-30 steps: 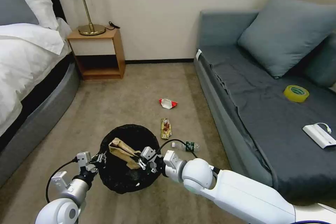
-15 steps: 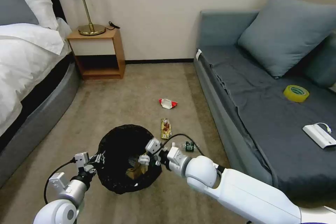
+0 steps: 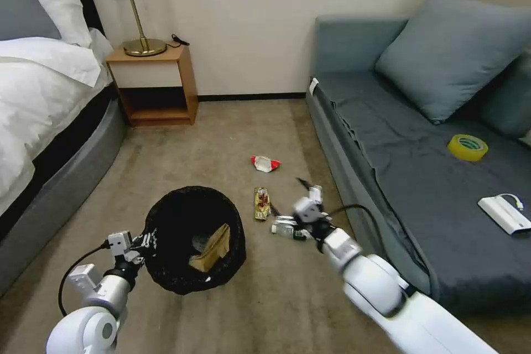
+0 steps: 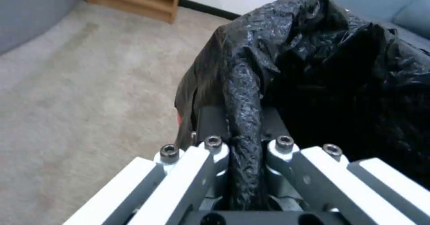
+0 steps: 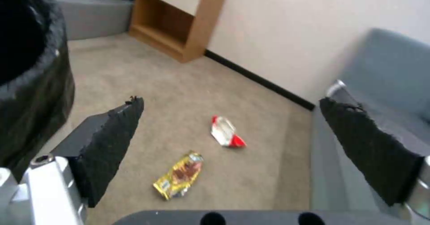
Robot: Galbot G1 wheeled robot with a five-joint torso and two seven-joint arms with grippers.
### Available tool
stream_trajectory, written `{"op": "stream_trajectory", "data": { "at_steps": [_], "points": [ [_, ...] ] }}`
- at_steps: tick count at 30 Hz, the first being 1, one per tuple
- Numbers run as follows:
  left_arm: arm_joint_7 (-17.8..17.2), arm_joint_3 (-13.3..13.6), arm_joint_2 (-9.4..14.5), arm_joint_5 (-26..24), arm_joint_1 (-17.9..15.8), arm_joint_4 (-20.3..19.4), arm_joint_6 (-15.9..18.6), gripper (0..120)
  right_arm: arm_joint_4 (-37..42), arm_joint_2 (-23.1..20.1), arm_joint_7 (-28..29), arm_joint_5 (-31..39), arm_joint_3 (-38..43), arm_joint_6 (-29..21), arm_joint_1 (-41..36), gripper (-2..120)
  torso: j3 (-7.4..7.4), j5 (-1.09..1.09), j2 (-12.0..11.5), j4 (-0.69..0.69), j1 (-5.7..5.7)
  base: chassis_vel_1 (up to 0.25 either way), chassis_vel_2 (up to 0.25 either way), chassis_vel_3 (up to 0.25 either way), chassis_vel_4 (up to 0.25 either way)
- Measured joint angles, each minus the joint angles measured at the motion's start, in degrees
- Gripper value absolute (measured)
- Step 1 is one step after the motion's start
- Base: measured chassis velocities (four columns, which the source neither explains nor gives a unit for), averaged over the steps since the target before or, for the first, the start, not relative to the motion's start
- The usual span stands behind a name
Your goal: Pick up the trash bin, then pick up the garbage on the floor and place it into the trash bin.
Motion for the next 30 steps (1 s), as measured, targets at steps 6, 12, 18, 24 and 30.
{"op": "stream_trajectory", "data": {
  "at_steps": [6,12,18,24,30],
  "points": [
    [-0.8,-0.1,0.1,1.6,-0.4,-0.1,-0.2,5,2.7,5.2,-0.5,-2.4,7.2,2.5,-10.9,100,0.00,-0.02,0.0,0.00,0.00,0.000,0.000,0.000,0.000],
    [-1.8,-0.3,-0.1,2.3,-0.3,-0.1,-0.6,5,4.2,14.0,-0.9,-5.4,11.9,6.1,-19.4,100,0.00,-0.01,0.0,0.00,0.00,0.000,0.000,0.000,0.000],
    [-2.0,-1.6,0.3,2.1,-0.6,0.1,-0.6,5,5.2,18.9,-0.2,-9.3,14.1,9.1,-24.8,100,0.00,-0.01,0.0,0.01,0.00,0.000,0.000,0.000,0.000],
    [-2.0,-1.9,0.4,1.9,-0.7,0.4,-0.6,5,5.8,21.7,-0.1,-10.3,16.2,10.9,-27.3,100,0.00,-0.02,0.0,0.01,0.00,0.000,0.000,0.000,0.000],
    [-1.9,-1.8,0.2,1.9,-0.8,0.4,-0.7,5,6.2,21.8,-0.3,-10.1,15.8,10.8,-27.6,100,0.00,-0.02,0.0,0.01,0.00,0.000,0.000,0.000,0.000]
  ]
}}
